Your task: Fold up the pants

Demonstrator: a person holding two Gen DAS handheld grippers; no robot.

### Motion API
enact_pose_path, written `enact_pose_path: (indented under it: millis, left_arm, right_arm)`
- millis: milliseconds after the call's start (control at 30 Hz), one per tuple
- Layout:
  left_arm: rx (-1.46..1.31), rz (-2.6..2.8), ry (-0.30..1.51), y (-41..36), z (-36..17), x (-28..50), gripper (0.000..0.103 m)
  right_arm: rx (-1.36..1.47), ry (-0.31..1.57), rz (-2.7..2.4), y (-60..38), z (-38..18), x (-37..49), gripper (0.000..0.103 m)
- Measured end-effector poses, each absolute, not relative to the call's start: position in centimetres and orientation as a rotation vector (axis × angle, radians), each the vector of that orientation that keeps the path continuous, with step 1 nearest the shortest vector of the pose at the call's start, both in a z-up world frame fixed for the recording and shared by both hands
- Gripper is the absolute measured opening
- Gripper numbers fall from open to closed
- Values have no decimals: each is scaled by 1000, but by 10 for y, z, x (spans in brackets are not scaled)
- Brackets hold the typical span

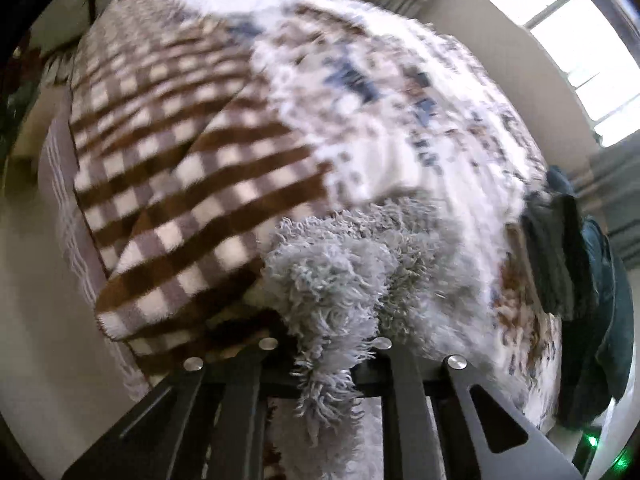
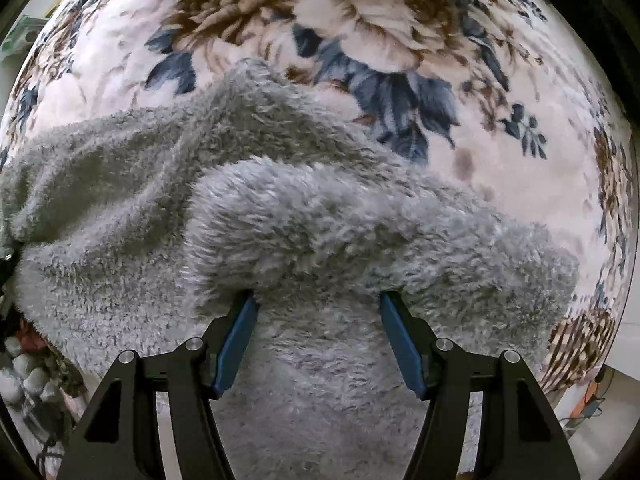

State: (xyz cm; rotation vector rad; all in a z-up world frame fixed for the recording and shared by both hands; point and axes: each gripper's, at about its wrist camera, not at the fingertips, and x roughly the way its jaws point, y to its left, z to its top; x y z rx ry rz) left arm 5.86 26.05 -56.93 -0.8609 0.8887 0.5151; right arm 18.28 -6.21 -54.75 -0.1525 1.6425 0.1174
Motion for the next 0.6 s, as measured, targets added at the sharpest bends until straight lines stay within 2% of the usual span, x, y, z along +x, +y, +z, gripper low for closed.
enact_pose_path:
  millis: [267, 367, 600]
  left_arm:
    - [-681, 407, 808, 210, -488, 69, 10]
    - [-609, 365, 818, 179, -464, 75, 10]
    - [-396, 321, 888, 83, -434, 88, 10]
  right_arm:
    - [-95, 1594, 72, -105, -535, 182, 67]
    - [-124, 1553, 58, -122, -526, 180, 82]
    - [-173, 1515, 4, -174, -517, 163, 89]
